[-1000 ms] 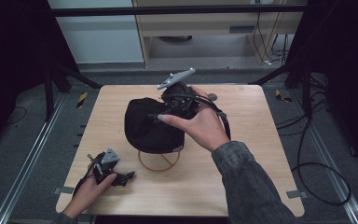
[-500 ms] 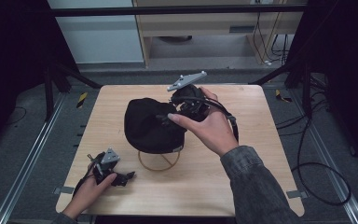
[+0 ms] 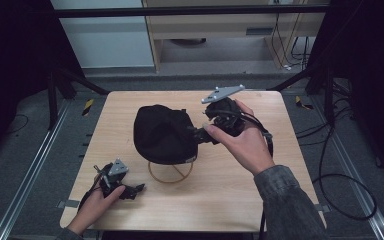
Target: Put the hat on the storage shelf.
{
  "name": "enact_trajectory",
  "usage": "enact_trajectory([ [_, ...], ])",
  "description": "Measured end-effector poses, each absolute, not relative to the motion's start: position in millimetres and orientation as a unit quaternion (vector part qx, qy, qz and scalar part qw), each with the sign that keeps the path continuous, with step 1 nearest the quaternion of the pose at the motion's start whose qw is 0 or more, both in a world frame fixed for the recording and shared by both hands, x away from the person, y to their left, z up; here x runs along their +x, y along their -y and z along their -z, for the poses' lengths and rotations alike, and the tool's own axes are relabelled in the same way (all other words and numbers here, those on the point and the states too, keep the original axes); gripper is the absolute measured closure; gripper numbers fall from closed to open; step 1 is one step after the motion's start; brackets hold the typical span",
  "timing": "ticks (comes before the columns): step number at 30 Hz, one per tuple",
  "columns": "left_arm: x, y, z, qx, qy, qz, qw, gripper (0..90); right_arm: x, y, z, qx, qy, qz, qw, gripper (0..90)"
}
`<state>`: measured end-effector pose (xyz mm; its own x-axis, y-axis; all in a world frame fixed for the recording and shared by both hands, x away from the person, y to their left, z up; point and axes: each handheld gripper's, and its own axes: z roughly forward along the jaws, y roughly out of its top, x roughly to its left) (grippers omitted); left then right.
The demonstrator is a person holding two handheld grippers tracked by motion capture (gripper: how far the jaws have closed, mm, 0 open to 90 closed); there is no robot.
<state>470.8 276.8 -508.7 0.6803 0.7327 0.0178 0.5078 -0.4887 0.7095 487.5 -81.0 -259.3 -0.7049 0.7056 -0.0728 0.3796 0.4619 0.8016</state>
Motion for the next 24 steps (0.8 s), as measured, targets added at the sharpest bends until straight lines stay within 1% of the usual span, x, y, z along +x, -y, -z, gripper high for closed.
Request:
enact_trajectory([
  [1,470.8,-276.8,508.7,0.848,-0.366,-0.161,0.349,0.0,487.5,81.0,259.3,0.327,-0.831,-0.403,0.202,12.2],
  [3,470.8,-276.8,508.7,0.848,-0.366,-0.161,0.349,0.0,483.1,91.7,264.2,0.327,-0.828,-0.406,0.206,16.7],
  [4,470.8,-276.8,508.7,0.848,-0.366,-0.161,0.349,0.0,481.5,94.9,266.3,0.326,-0.827,-0.409,0.205,16.9],
  [14,470.8,-276.8,508.8,0.848,-0.366,-0.162,0.349,0.0,469.9,114.0,287.3,0.328,-0.830,-0.401,0.206,13.7],
  [18,470.7,-276.6,508.9,0.847,-0.367,-0.161,0.350,0.0,468.5,120.6,308.9,0.335,-0.835,-0.386,0.205,13.0],
  [20,470.7,-276.9,508.7,0.848,-0.366,-0.161,0.348,0.0,468.3,121.8,312.5,0.337,-0.835,-0.385,0.203,13.0],
  [22,470.7,-276.9,508.7,0.848,-0.366,-0.161,0.348,0.0,467.8,127.6,327.9,0.345,-0.834,-0.382,0.200,13.0],
  [24,470.7,-276.9,508.7,0.848,-0.366,-0.161,0.348,0.0,467.5,129.3,332.7,0.347,-0.833,-0.382,0.200,12.9],
])
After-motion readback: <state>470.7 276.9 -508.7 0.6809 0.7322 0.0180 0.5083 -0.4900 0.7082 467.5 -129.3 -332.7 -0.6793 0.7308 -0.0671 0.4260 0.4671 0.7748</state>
